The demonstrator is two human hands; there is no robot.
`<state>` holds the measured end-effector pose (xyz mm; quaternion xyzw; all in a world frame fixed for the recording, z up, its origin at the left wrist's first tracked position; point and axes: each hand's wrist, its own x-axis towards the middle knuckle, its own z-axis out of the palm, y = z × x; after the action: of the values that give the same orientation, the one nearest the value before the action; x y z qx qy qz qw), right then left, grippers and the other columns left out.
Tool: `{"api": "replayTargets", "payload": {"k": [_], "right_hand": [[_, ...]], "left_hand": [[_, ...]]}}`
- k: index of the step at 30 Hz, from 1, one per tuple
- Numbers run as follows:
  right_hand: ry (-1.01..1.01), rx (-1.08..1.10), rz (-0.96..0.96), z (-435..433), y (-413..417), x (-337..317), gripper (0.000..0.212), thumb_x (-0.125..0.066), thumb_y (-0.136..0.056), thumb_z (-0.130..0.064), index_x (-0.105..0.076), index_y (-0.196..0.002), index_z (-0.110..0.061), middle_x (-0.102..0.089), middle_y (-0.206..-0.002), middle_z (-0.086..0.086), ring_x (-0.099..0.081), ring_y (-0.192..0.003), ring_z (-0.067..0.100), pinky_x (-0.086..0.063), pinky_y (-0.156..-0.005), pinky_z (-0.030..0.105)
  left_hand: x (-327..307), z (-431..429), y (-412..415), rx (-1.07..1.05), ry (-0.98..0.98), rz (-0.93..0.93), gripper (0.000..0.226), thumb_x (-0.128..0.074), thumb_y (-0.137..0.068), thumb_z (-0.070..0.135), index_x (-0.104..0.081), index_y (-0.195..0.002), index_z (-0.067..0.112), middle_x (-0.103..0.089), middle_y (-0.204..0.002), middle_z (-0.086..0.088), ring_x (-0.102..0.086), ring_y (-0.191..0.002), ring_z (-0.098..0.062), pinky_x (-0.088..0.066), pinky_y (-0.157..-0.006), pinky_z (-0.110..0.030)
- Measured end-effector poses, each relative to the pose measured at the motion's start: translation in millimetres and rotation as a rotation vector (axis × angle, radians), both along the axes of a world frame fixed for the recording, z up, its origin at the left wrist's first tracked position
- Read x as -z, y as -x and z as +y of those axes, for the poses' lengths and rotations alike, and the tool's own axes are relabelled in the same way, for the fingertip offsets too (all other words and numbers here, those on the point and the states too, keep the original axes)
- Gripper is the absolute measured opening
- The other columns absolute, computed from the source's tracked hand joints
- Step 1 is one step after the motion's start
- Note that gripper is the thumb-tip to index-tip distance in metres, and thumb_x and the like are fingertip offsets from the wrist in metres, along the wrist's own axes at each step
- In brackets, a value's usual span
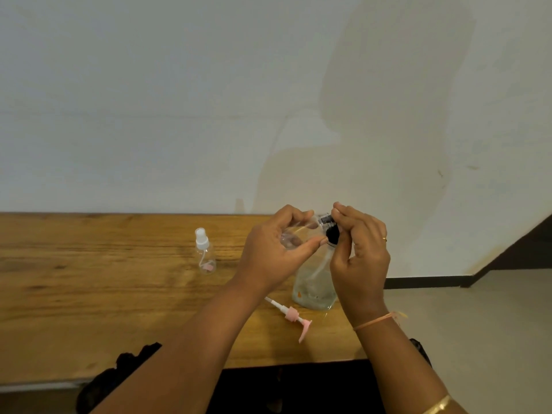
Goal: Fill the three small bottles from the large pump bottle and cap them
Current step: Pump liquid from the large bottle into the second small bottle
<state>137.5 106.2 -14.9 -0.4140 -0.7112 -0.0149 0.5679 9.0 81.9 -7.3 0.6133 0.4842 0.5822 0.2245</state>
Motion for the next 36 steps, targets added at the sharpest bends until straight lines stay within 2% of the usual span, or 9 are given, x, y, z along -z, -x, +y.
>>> {"api": "replayTargets", "payload": {"k": [4,7,9,16,20,27,30,33,36], "right_hand": [[0.005,0.034,0.017,-6.5,4.4,-5.5,0.027,-0.054,-0.081,0.008,-0.067,-0.103,0.001,-0.06,-0.106,-0.002,-0.056,-0.102,0.025,-0.037,-0.093,0.009],[-0.023,0.054,0.007,-9.3,3.8,-12.0,0.027,-0.056,-0.08,0.009,-0.067,-0.103,0.001,-0.065,-0.105,0.004,-0.053,-0.102,0.021,-0.036,-0.093,0.008],[-0.031,0.05,0.001,-8.8,3.3,-13.7,0.028,-0.056,-0.079,0.01,-0.067,-0.104,0.001,-0.06,-0.105,-0.003,-0.053,-0.102,0.021,-0.036,-0.093,0.008],[-0.032,0.009,-0.033,-0.9,-2.3,-0.8,0.029,-0.056,-0.079,0.012,-0.066,-0.104,0.001,-0.056,-0.11,-0.004,-0.054,-0.103,0.023,-0.036,-0.094,0.009],[-0.01,0.008,-0.039,-1.7,-2.1,-1.4,0.03,-0.057,-0.08,0.012,-0.066,-0.105,0.0,-0.056,-0.11,-0.005,-0.054,-0.103,0.023,-0.036,-0.094,0.008],[-0.049,0.022,-0.006,-7.1,2.6,-14.5,0.025,-0.057,-0.079,0.008,-0.068,-0.099,0.001,-0.062,-0.104,-0.001,-0.057,-0.098,0.023,-0.037,-0.091,0.009],[-0.055,0.023,0.004,-5.6,2.2,-9.9,0.024,-0.057,-0.079,0.009,-0.068,-0.098,0.001,-0.064,-0.104,0.001,-0.057,-0.098,0.022,-0.036,-0.091,0.01],[-0.048,0.015,-0.007,-0.3,-0.3,-1.2,0.026,-0.058,-0.078,0.012,-0.067,-0.099,0.001,-0.058,-0.106,-0.005,-0.055,-0.1,0.02,-0.038,-0.091,0.013],[-0.031,0.003,-0.041,3.3,-1.9,-0.6,0.027,-0.057,-0.078,0.013,-0.067,-0.1,0.001,-0.058,-0.106,-0.005,-0.052,-0.102,0.016,-0.039,-0.09,0.012]], "left_hand": [[-4.2,-3.3,-0.2,-0.017,-0.025,0.024,0.035,-0.079,-0.074,0.028,-0.054,-0.082,0.05,-0.064,-0.096,0.029,-0.065,-0.092,0.005,-0.056,-0.076,-0.02],[-9.9,-5.7,0.6,-0.03,-0.051,0.066,0.029,-0.076,-0.074,0.036,-0.058,-0.097,0.039,-0.064,-0.098,0.028,-0.067,-0.08,-0.002,-0.058,-0.071,-0.026],[-12.6,-5.8,1.2,-0.029,-0.061,0.07,0.031,-0.074,-0.074,0.042,-0.061,-0.101,0.032,-0.064,-0.098,0.027,-0.067,-0.078,-0.004,-0.058,-0.069,-0.027],[-5.9,-4.0,0.7,0.0,0.03,0.003,0.03,-0.079,-0.073,0.026,-0.053,-0.083,0.037,-0.062,-0.098,0.027,-0.064,-0.091,0.005,-0.054,-0.075,-0.016],[-5.0,-4.7,-0.6,-0.001,0.023,-0.021,0.031,-0.079,-0.073,0.021,-0.053,-0.082,0.036,-0.062,-0.096,0.026,-0.063,-0.089,0.01,-0.048,-0.072,-0.007],[-9.7,-9.4,0.3,-0.036,-0.057,0.031,0.032,-0.078,-0.073,0.033,-0.058,-0.099,0.034,-0.061,-0.099,0.03,-0.066,-0.088,0.0,-0.054,-0.071,-0.015],[-10.2,-8.9,0.9,-0.037,-0.047,0.04,0.03,-0.074,-0.072,0.044,-0.057,-0.096,0.04,-0.061,-0.099,0.034,-0.065,-0.09,0.0,-0.055,-0.073,-0.016],[-7.9,-7.0,-0.1,-0.014,0.005,0.052,0.031,-0.079,-0.073,0.034,-0.051,-0.082,0.041,-0.061,-0.099,0.03,-0.06,-0.1,0.008,-0.051,-0.078,-0.012],[-6.3,-5.7,0.5,-0.017,0.038,0.043,0.028,-0.079,-0.074,0.026,-0.053,-0.082,0.033,-0.064,-0.093,0.027,-0.058,-0.102,0.01,-0.05,-0.08,-0.011]]}}
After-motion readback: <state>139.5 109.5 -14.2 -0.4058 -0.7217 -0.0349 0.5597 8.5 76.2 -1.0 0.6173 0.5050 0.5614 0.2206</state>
